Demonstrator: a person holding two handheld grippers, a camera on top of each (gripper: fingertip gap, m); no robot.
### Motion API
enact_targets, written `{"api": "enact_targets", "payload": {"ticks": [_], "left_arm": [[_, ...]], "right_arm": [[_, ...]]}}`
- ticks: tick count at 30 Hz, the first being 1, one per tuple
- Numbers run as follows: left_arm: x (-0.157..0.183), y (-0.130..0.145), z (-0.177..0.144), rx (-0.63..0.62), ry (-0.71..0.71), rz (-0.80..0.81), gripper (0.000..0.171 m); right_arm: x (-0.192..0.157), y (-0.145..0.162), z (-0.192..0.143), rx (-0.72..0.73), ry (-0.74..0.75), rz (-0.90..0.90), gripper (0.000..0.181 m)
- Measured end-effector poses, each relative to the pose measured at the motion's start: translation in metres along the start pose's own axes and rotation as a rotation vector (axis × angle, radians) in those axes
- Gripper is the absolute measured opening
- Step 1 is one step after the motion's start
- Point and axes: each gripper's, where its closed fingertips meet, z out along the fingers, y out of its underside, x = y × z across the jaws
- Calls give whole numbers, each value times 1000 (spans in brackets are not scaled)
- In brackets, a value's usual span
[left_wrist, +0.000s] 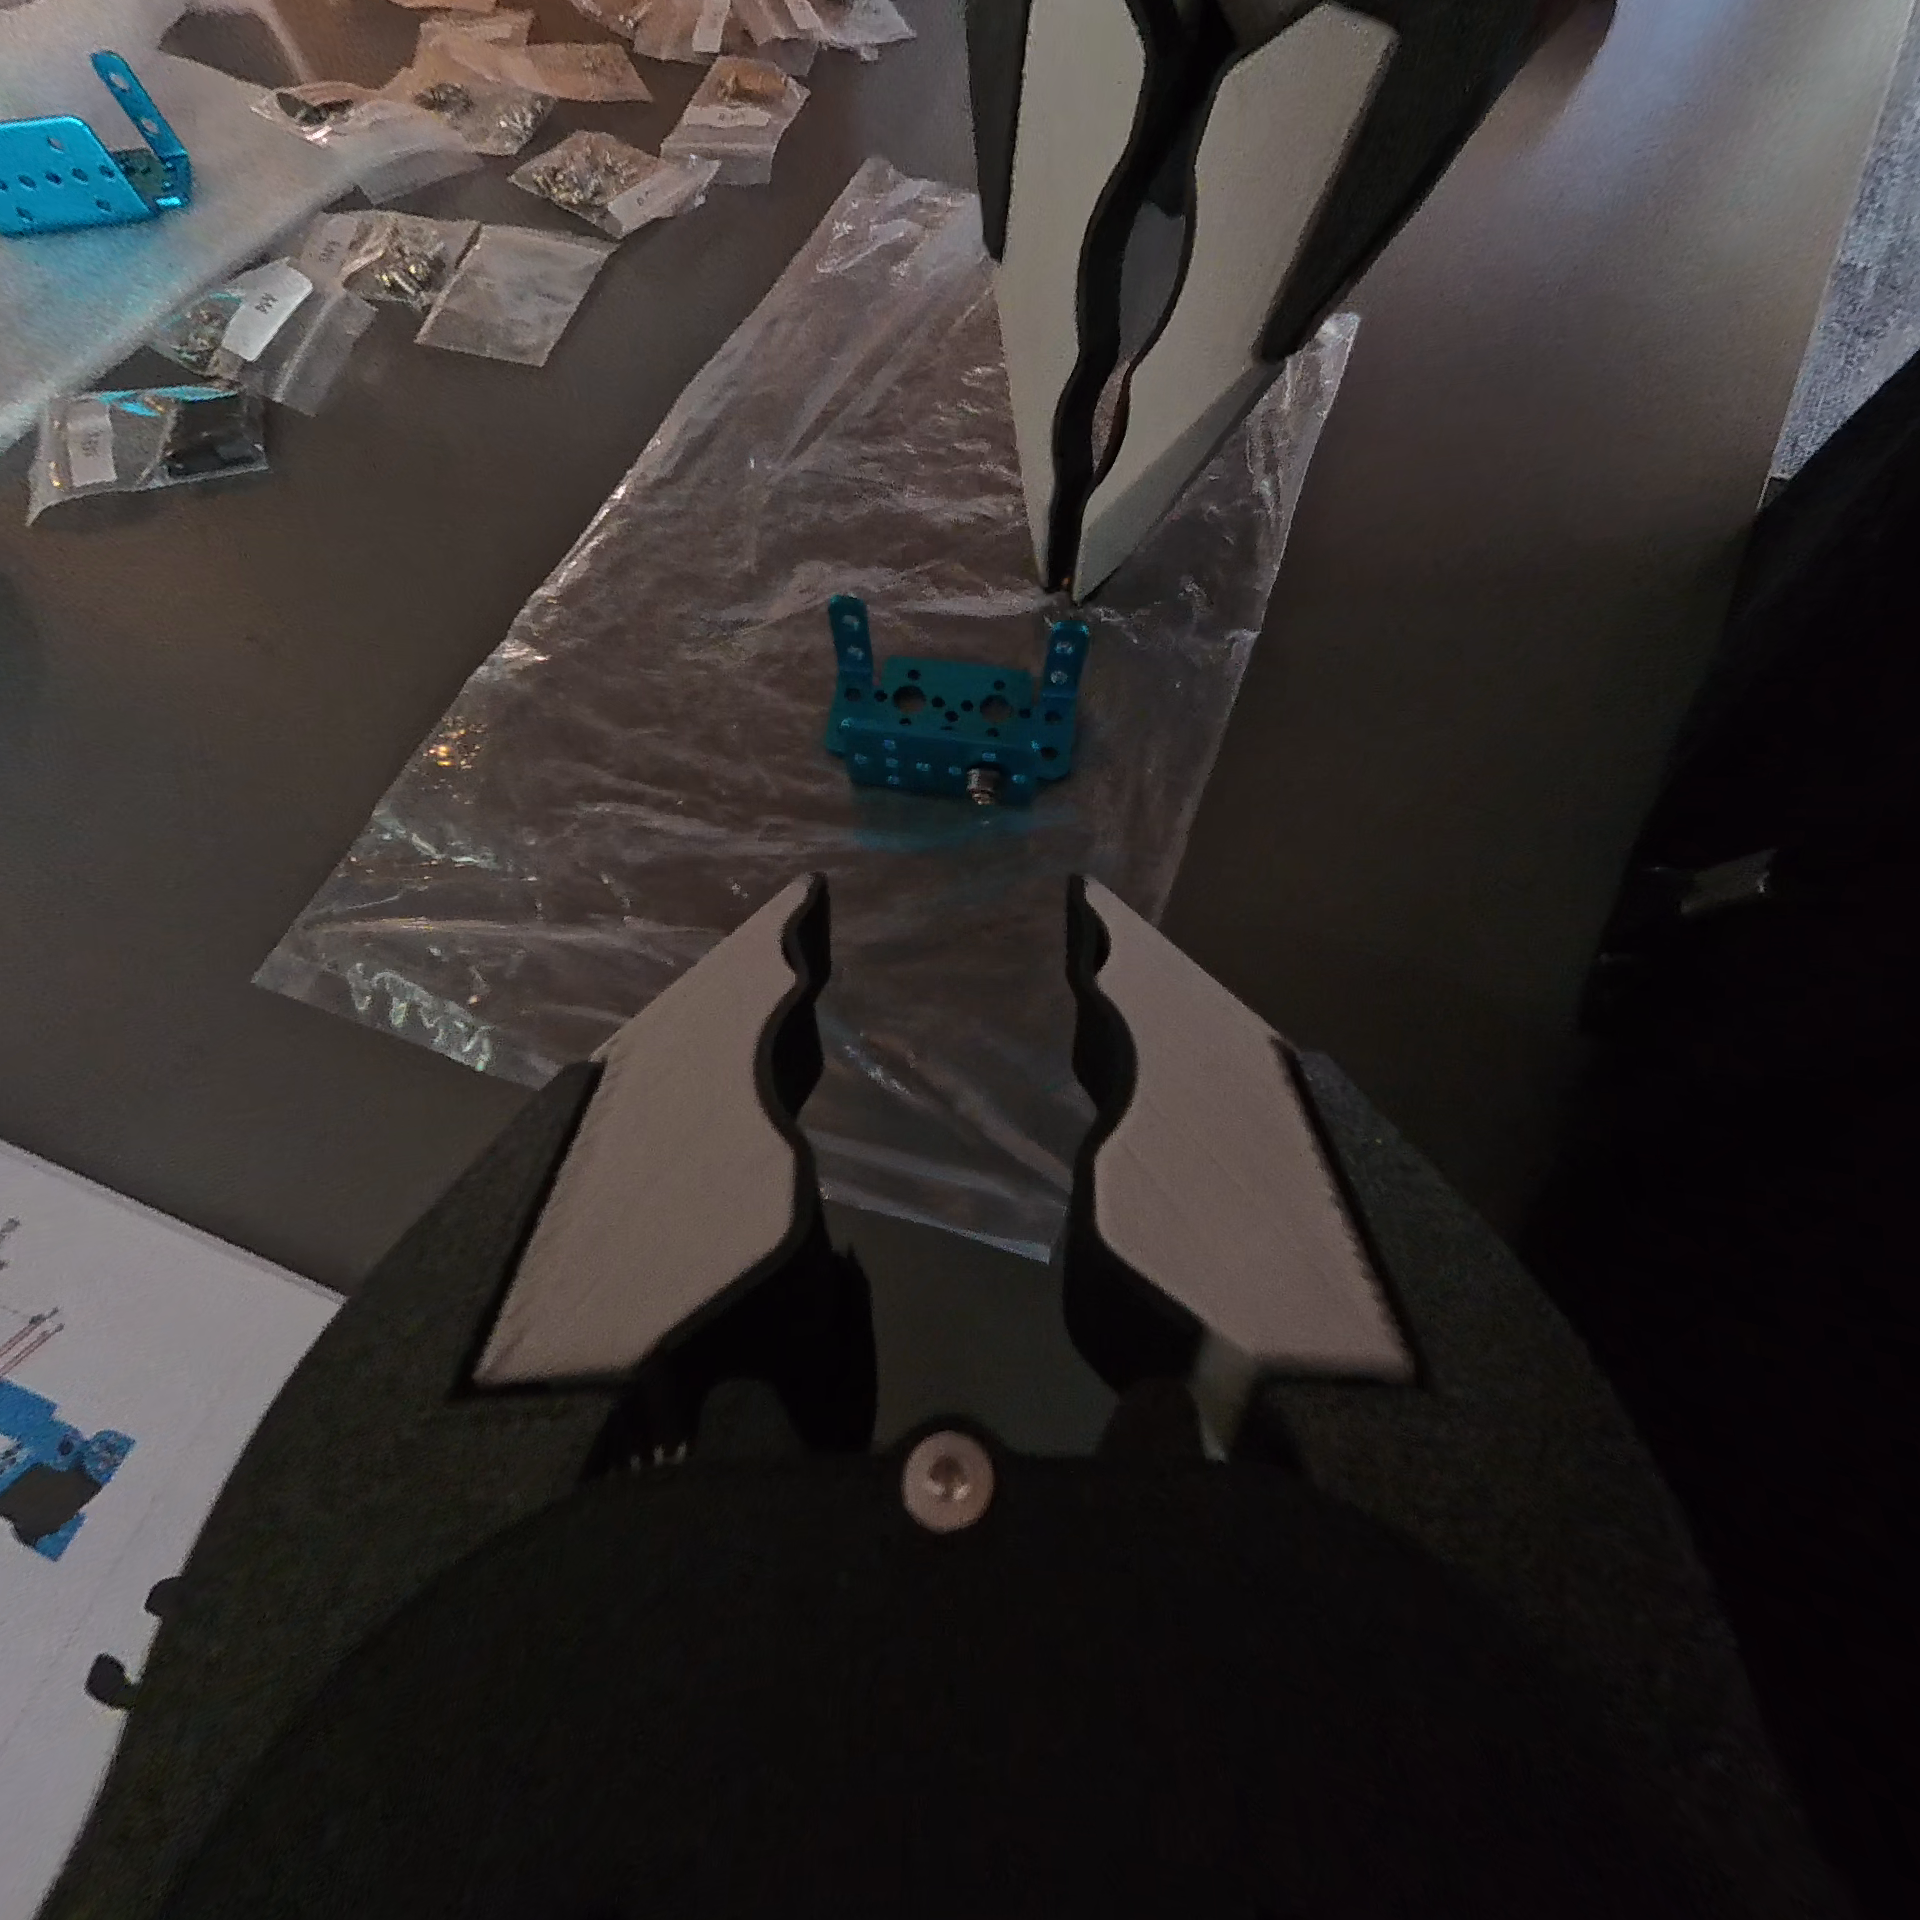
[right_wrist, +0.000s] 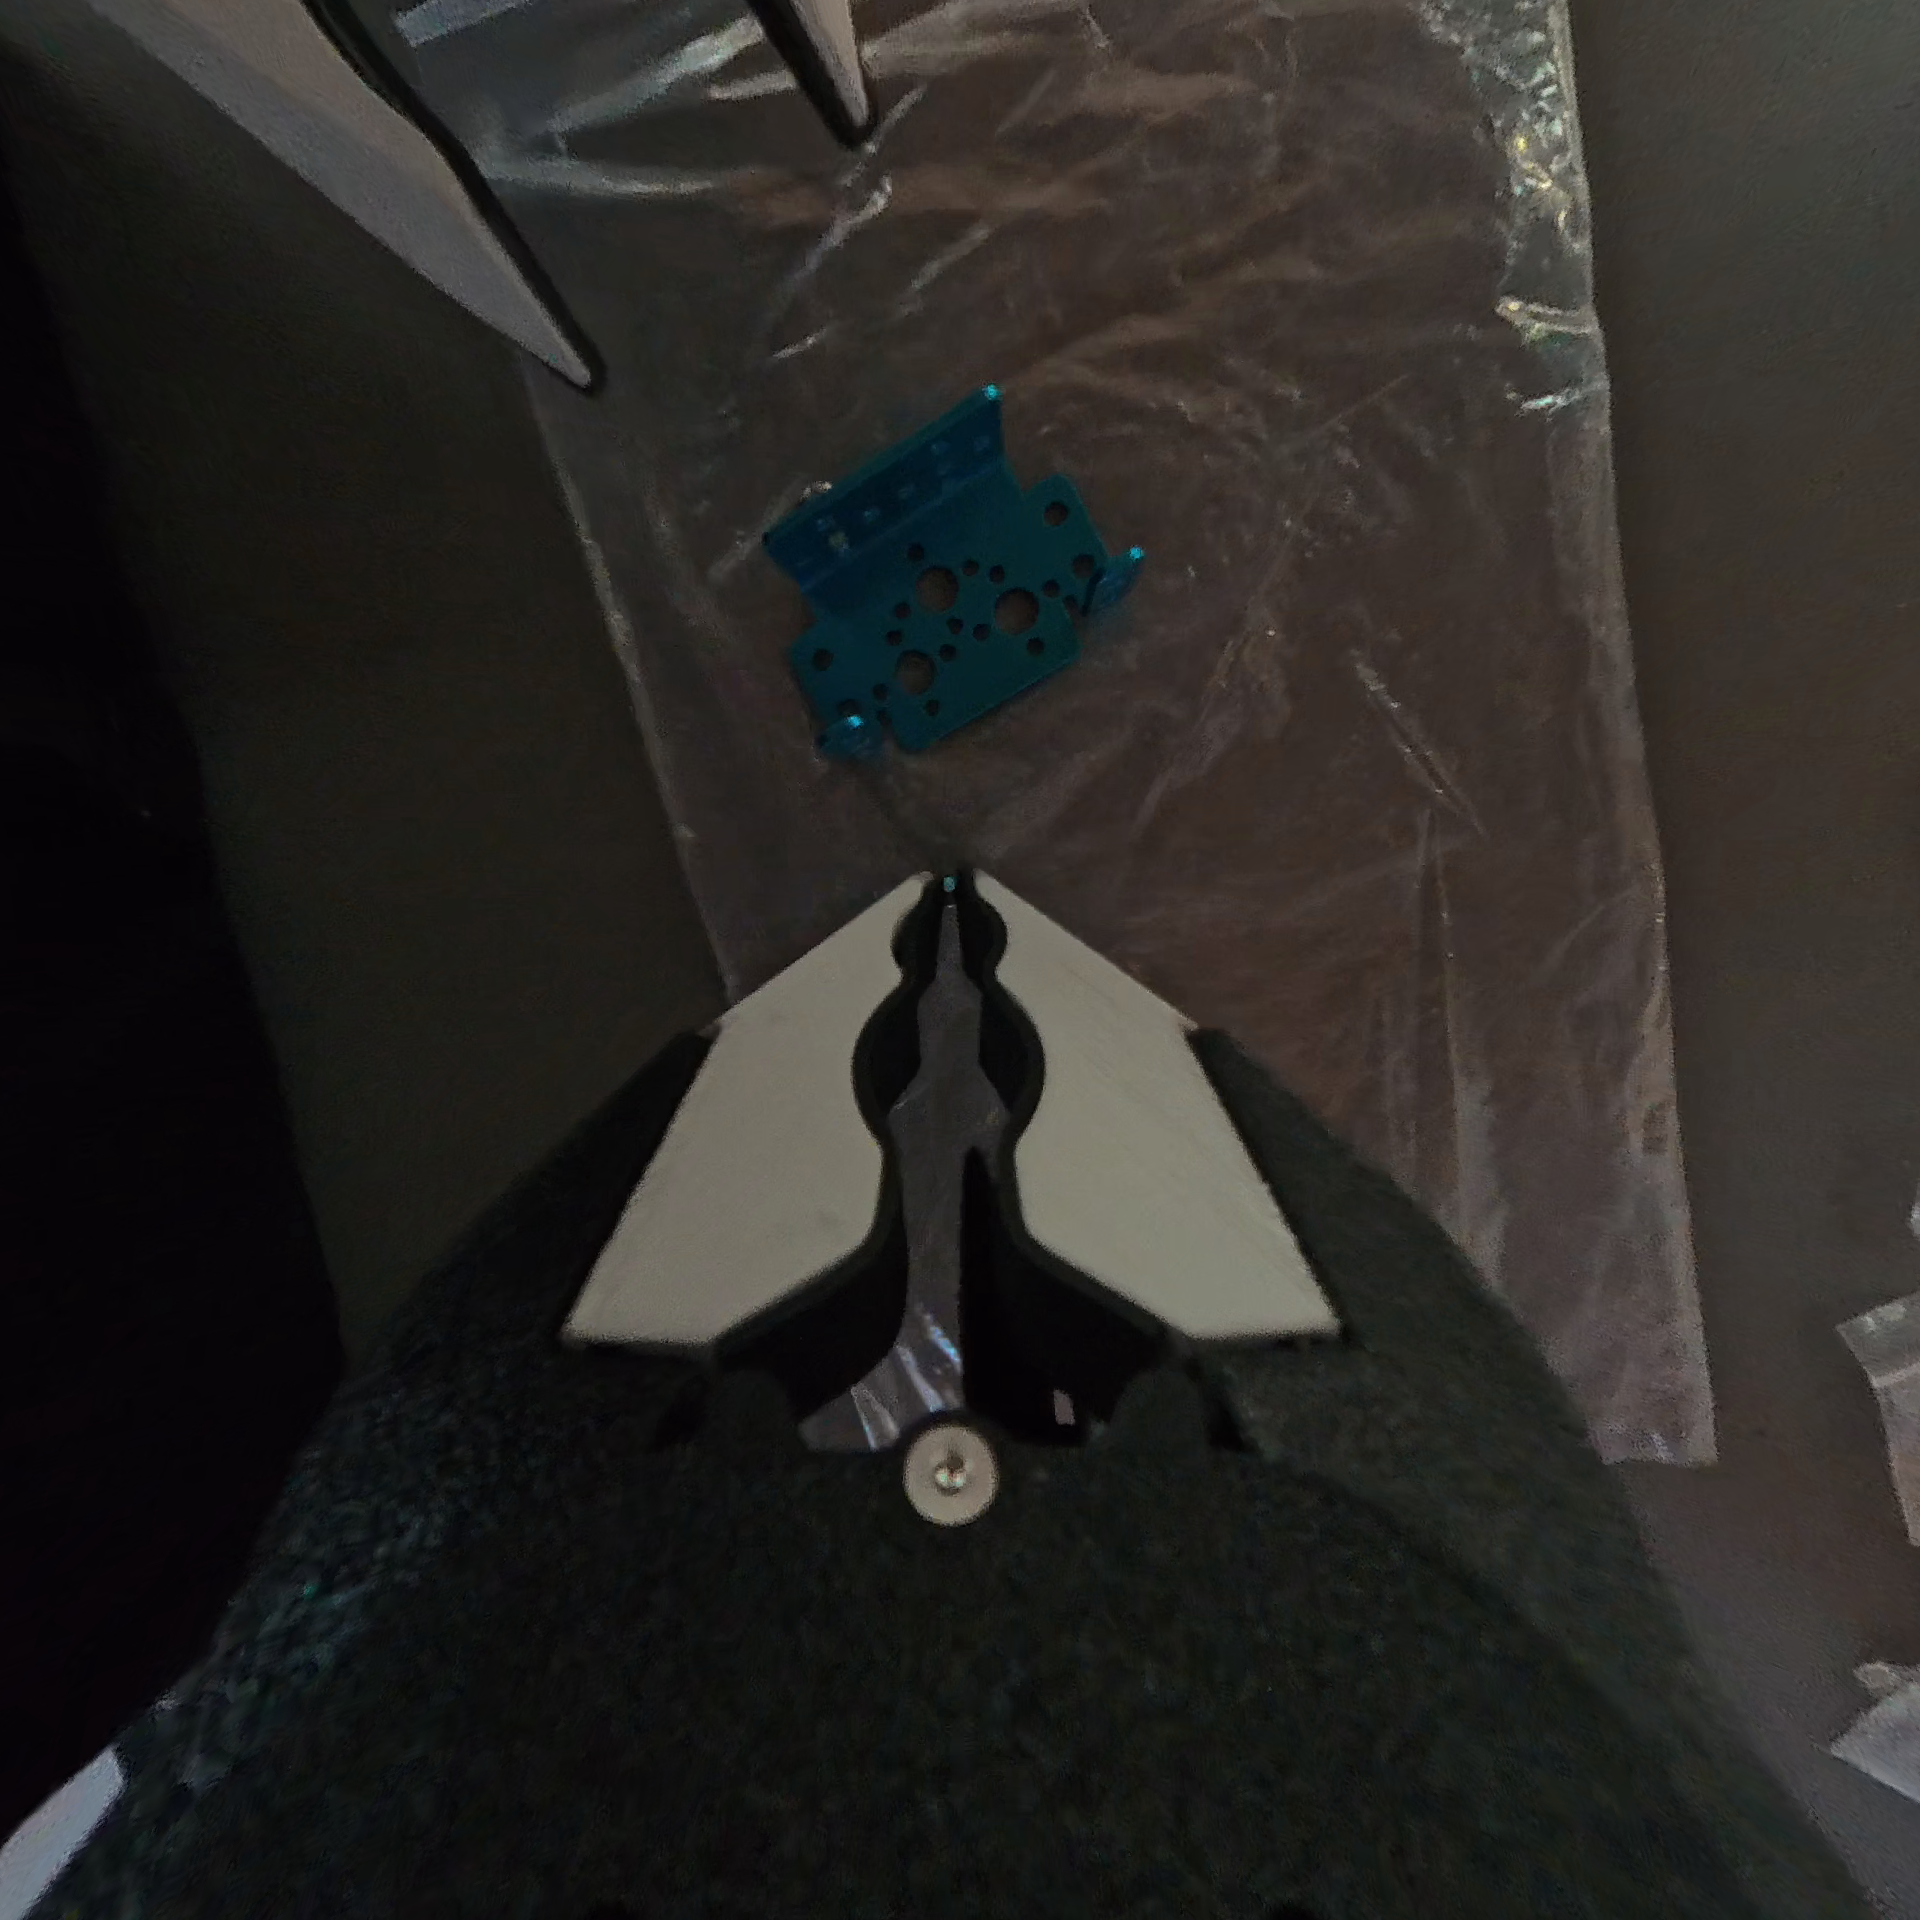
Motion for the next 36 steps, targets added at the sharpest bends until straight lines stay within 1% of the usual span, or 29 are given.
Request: {"api": "enact_targets", "payload": {"ticks": [4,6,8,10,12,13,14,17,19,23,28,33,36], "left_arm": [[2,-1,2,-10,-4,20,45],[3,-2,4,-12,-7,20,45],[4,-1,6,-18,-10,20,44],[9,0,10,-32,-7,35,43],[13,2,14,-45,-4,58,37],[16,2,16,-55,3,68,34],[18,3,17,-61,9,78,34],[24,1,21,-68,28,104,34],[27,0,24,-72,41,120,34],[28,0,29,-94,52,133,35],[28,2,32,-109,62,127,35],[26,1,33,-111,48,111,35],[25,1,33,-110,35,105,34]], "right_arm": [[-3,0,-2,37,-4,12,2],[-2,-3,-3,79,-3,37,2],[0,-12,-8,164,5,78,2],[1,-28,-17,292,-1,137,2],[-6,-47,-24,411,-43,200,0],[-10,-52,-22,437,-60,219,1],[-11,-55,-18,436,-49,229,1],[-4,-55,-3,396,74,225,0],[-3,-54,2,385,81,237,0],[-3,-55,0,431,25,283,0],[-6,-53,6,427,-51,306,0],[-11,-57,10,452,-168,352,0],[-11,-58,11,466,-266,420,1]]}}
